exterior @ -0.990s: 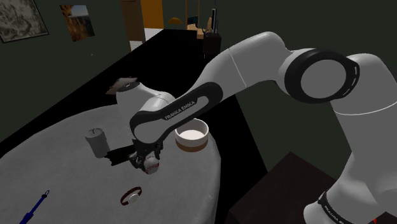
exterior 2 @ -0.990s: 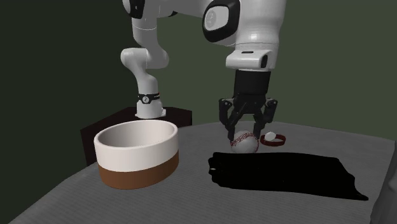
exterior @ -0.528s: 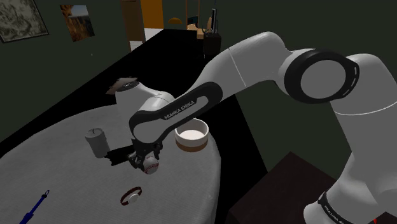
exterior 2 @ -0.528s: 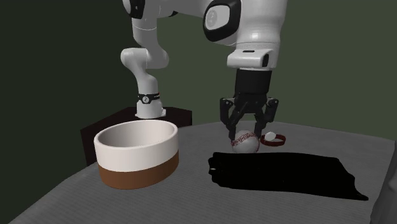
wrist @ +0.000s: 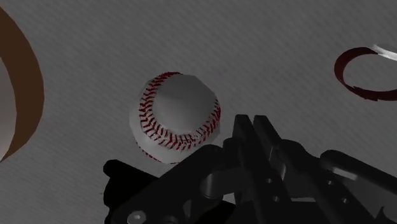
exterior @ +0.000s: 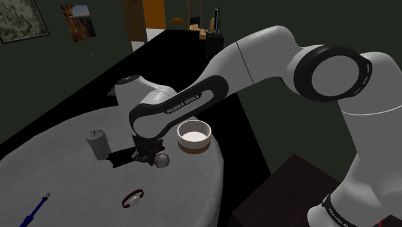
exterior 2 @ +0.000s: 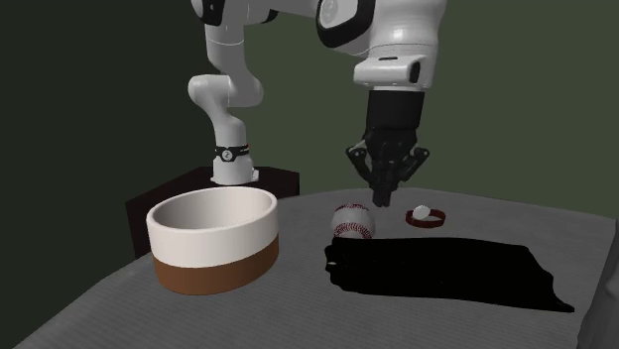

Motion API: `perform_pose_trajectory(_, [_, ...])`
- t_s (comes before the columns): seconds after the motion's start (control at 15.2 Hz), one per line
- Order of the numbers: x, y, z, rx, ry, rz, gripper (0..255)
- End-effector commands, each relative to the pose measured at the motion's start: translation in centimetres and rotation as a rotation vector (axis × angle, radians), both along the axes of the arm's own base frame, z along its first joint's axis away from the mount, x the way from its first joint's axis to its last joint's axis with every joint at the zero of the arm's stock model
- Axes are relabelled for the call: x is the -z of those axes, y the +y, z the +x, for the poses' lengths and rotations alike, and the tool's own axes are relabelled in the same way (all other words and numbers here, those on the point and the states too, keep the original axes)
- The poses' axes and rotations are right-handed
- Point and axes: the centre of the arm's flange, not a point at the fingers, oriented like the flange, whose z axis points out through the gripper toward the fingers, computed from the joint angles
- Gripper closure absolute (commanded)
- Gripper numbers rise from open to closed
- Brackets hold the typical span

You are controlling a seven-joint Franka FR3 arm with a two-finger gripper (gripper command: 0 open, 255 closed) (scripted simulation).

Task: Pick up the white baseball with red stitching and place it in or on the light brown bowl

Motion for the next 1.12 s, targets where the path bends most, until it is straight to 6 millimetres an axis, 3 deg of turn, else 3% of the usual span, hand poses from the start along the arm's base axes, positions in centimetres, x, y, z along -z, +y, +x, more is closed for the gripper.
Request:
perform_pose_trajectory(0.0, [-1.0,0.0,-0.1,0.0,0.003,0.0,255])
perform_pose_trajectory(0.13, [-0.9,0.1,-0.2,0.0,0.002,0.0,255])
perform_pose_trajectory(0.2, [-0.9,0.1,-0.2,0.0,0.002,0.0,0])
perform_pose_trajectory(0.4, [0.7,-0.1,3.3,0.401,0.05,-0.244,0])
perform_pose_trajectory(0.86, [4.3,-0.9,2.7,0.401,0.05,-0.244,0])
perform_pose_trajectory(1.06, [4.6,-1.0,2.7,0.401,0.05,-0.244,0])
